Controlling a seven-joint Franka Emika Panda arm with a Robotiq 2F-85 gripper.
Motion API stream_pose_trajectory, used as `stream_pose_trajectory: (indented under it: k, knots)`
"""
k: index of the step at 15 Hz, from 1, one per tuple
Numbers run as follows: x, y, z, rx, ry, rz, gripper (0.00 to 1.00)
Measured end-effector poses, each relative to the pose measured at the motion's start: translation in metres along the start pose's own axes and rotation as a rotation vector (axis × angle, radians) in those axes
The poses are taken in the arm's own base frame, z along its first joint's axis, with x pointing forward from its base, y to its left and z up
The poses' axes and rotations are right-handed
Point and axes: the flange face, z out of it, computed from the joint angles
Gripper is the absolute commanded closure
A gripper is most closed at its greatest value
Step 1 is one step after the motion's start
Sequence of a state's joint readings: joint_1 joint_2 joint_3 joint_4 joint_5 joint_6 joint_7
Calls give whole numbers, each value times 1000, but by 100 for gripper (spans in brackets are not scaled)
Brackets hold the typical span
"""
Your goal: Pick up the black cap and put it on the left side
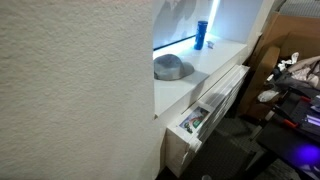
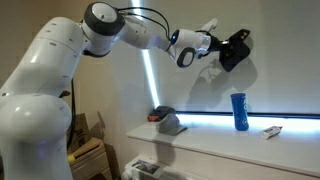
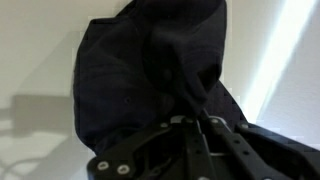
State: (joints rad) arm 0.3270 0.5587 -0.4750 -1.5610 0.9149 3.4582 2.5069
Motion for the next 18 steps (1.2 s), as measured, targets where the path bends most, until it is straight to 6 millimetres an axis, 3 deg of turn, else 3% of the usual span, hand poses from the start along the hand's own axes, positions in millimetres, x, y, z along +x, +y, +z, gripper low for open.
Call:
stream_pose_trajectory:
  k: [2,5,10,12,18]
  knots:
    - [8,25,-26,-66,64,-39,99]
    - [35,54,-67,-160,170,-93,99]
    - [124,77,-134,-258,359,-243,99]
    - [151,88,-158,-289,381,-351,99]
    - [171,126,-219,-488,322,-629,99]
